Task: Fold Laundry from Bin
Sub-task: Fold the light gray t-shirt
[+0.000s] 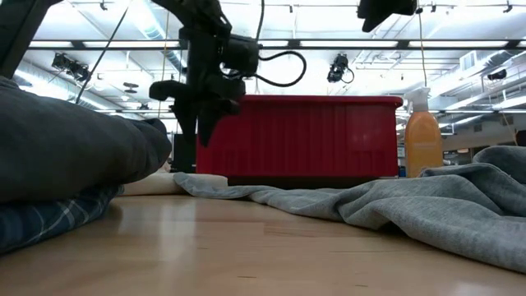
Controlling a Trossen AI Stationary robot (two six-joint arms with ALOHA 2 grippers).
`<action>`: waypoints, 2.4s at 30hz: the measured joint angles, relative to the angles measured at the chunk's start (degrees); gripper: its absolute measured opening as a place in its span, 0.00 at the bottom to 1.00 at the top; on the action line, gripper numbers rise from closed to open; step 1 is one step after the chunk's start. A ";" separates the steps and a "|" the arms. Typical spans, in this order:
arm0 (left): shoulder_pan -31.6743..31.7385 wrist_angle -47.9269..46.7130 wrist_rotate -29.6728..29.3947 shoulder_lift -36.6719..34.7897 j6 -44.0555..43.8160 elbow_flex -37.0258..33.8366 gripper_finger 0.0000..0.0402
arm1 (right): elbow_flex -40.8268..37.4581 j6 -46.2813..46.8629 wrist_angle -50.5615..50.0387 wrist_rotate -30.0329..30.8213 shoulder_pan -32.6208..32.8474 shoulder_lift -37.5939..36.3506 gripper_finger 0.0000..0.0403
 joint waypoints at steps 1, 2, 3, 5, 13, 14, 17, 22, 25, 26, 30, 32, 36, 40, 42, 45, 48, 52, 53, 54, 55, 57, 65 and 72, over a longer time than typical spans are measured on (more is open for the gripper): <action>0.63 0.23 0.58 -0.01 1.40 -0.16 0.43 | 0.00 0.20 0.00 -0.02 -0.26 0.02 0.39; 1.26 1.06 0.73 -0.07 2.34 -0.89 0.43 | 0.00 0.51 0.00 -0.03 -0.48 0.02 0.39; 1.91 1.67 0.84 -0.07 2.84 -2.00 0.43 | 0.00 0.83 0.02 0.07 -0.73 0.02 0.39; 3.14 1.34 1.52 -0.02 2.84 -5.08 0.43 | 0.00 1.46 0.23 0.46 -1.05 0.02 0.39; 1.33 13.63 0.06 -2.81 2.84 -13.49 0.40 | 0.00 3.54 2.33 0.61 -2.11 0.02 0.39; 1.00 14.70 -0.10 -3.10 3.57 -13.83 0.39 | 0.00 3.80 2.61 0.23 -2.32 0.02 0.39; 0.78 16.12 -0.17 -3.17 7.35 -14.68 0.37 | 0.00 4.13 3.02 -1.00 -2.87 0.02 0.39; 1.10 15.48 0.32 -3.15 10.07 -18.09 0.36 | 0.00 5.32 3.06 -1.62 -3.27 0.02 0.39; 1.38 16.90 0.29 -3.15 10.19 -20.10 0.36 | 0.00 6.24 3.21 -1.56 -3.27 0.02 0.39; 1.40 17.65 -0.06 -3.15 10.19 -20.83 0.36 | 0.00 6.38 3.23 -1.56 -3.29 0.04 0.39; 1.15 21.19 -3.02 -3.15 9.06 -21.66 0.35 | 0.00 6.67 3.23 -1.54 -3.28 0.04 0.39; 1.19 21.37 -3.11 -3.13 8.82 -21.68 0.32 | 0.00 7.24 3.24 -1.45 -3.28 0.04 0.39; 1.99 20.01 -3.21 -3.13 10.27 -21.68 0.19 | 0.00 7.66 3.38 -1.45 -3.27 0.04 0.39; 2.69 16.98 -3.10 -3.13 11.97 -21.66 0.03 | 0.00 8.60 3.39 -1.26 -3.27 0.04 0.39; 3.12 15.74 -3.00 -3.13 11.52 -21.47 0.02 | 0.00 8.77 3.39 -0.78 -3.28 0.04 0.39; 3.56 13.00 -2.96 -3.22 10.23 -19.13 0.01 | 0.00 8.78 3.36 -0.66 -3.29 0.04 0.39; 3.80 12.23 -2.85 -4.69 10.18 -15.67 0.01 | 0.00 8.68 1.87 -0.86 -3.29 -0.15 0.39; 4.85 13.71 -2.03 -6.82 9.92 -9.63 0.01 | 0.00 9.35 -4.38 -1.73 -3.31 -1.48 0.39; 5.18 13.72 -1.18 -6.92 9.72 -7.97 0.00 | 0.00 9.33 -5.82 -2.28 -3.31 -1.80 0.39; 5.50 13.69 -0.26 -6.93 9.12 -6.24 0.00 | 0.00 9.00 -6.76 -3.09 -3.21 -2.09 0.39; 5.99 13.96 0.95 -6.92 8.62 -4.58 0.00 | 0.00 8.54 -7.44 -4.17 -3.11 -2.25 0.39; 6.79 16.04 2.60 -6.93 7.47 -2.18 0.00 | -1.23 7.19 -7.18 -7.20 -2.93 -2.68 0.38; 7.66 27.87 5.28 -6.91 -0.50 1.28 0.00 | -19.69 6.73 11.17 -12.97 0.65 -5.67 0.36; 5.54 31.86 6.16 -6.18 -2.35 1.14 0.00 | -34.15 5.69 35.82 -15.12 10.73 -5.53 0.33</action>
